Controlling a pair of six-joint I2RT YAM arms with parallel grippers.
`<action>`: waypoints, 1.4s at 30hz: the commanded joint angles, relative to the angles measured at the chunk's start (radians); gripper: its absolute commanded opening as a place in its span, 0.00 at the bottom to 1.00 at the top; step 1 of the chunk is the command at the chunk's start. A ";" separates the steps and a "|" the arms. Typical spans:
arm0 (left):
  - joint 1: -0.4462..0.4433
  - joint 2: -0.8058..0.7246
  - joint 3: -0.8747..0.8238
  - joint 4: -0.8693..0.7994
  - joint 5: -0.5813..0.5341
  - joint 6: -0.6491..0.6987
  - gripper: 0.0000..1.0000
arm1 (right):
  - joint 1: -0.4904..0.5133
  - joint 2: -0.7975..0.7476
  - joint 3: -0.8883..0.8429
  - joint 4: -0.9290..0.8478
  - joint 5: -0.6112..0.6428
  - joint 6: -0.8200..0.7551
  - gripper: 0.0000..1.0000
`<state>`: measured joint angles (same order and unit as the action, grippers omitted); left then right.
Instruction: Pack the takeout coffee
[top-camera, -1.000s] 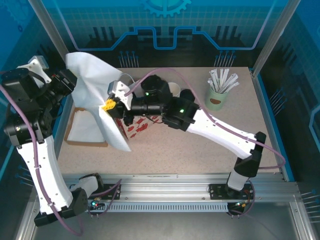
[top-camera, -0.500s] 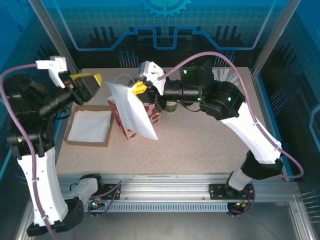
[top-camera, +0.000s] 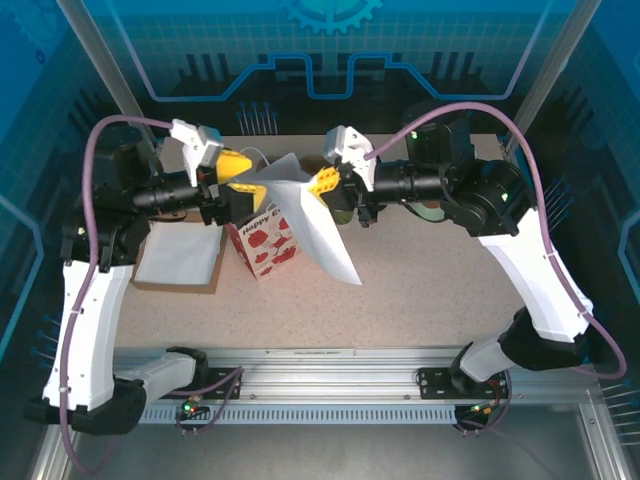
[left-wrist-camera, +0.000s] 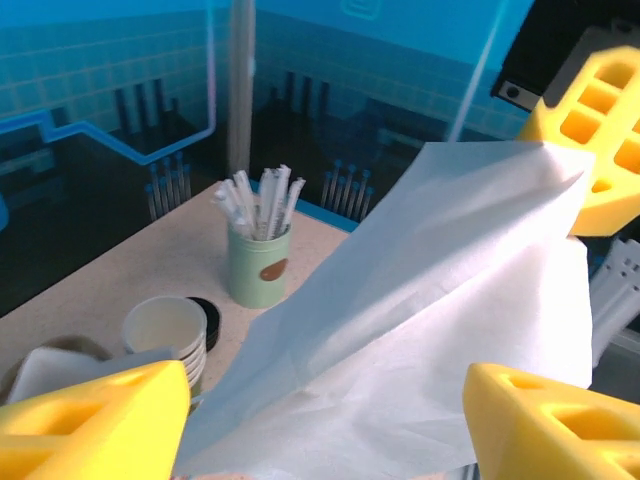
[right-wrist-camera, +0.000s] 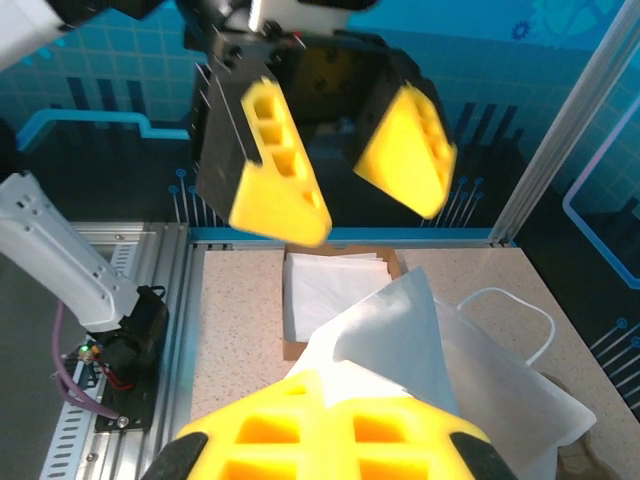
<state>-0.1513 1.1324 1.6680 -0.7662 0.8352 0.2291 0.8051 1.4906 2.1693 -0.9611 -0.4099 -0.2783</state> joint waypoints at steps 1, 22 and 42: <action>-0.056 0.019 -0.005 0.015 0.018 0.158 0.76 | -0.011 -0.021 -0.026 -0.018 -0.061 -0.019 0.00; -0.193 0.077 -0.080 0.011 0.056 0.311 0.02 | -0.028 -0.029 -0.071 0.007 0.000 -0.010 0.00; -0.192 0.024 0.180 0.054 -0.470 -0.044 0.00 | -0.042 -0.189 -0.209 0.156 0.457 0.175 0.71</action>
<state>-0.3378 1.1522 1.8141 -0.7086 0.4782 0.2481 0.7757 1.3445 1.9881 -0.8677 -0.0154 -0.1310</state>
